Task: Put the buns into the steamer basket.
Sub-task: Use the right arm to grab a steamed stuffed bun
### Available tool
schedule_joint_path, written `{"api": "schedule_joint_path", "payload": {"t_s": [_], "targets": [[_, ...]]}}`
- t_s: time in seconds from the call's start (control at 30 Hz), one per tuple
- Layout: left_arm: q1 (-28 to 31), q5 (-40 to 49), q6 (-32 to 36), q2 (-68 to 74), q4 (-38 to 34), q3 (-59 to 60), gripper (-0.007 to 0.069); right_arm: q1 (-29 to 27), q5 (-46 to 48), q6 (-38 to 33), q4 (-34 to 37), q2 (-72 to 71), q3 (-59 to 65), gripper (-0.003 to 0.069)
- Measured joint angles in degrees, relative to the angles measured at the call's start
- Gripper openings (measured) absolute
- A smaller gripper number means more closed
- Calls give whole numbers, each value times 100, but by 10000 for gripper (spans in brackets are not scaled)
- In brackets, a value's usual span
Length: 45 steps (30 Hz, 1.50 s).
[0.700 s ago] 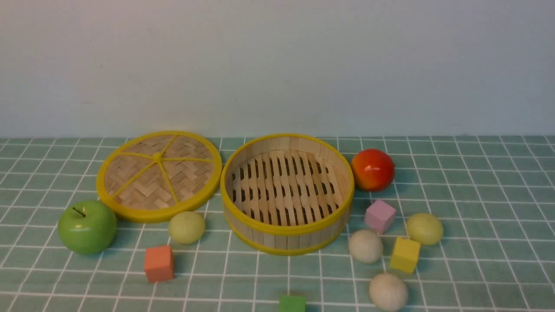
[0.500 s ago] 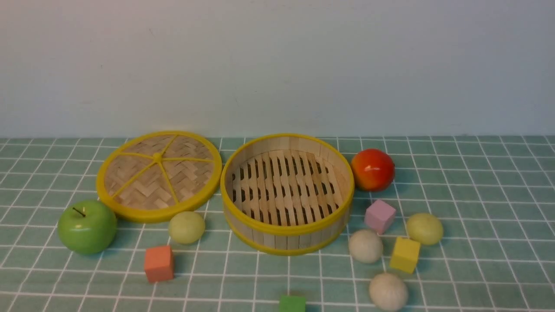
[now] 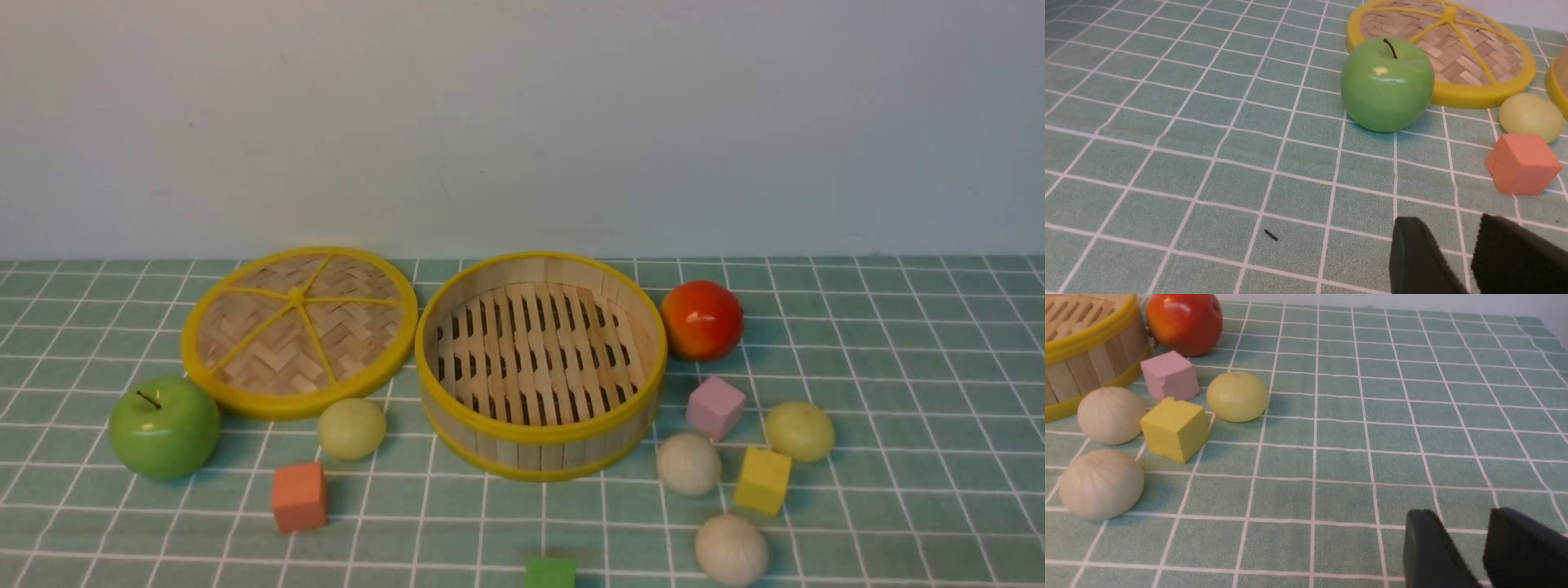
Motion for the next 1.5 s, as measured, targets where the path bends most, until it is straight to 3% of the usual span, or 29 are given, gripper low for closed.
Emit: {"api": "schedule_joint_path", "payload": {"t_s": [0.57,0.97,1.13,1.27,1.33,1.5], "targets": [[0,0,0,0,0,0,238,0,-407,-17,-383,0,63,239],[0,0,0,0,0,0,238,0,-3231,4,-323,0,63,239],[0,0,0,0,0,0,238,0,-3956,505,-281,0,63,239],[0,0,0,0,0,0,238,0,-3945,1082,-276,38,-156,239],[0,0,0,0,0,0,238,0,-3762,1472,-256,288,-837,239],[0,0,0,0,0,0,238,0,-3174,1581,-256,891,-1964,239]]}}
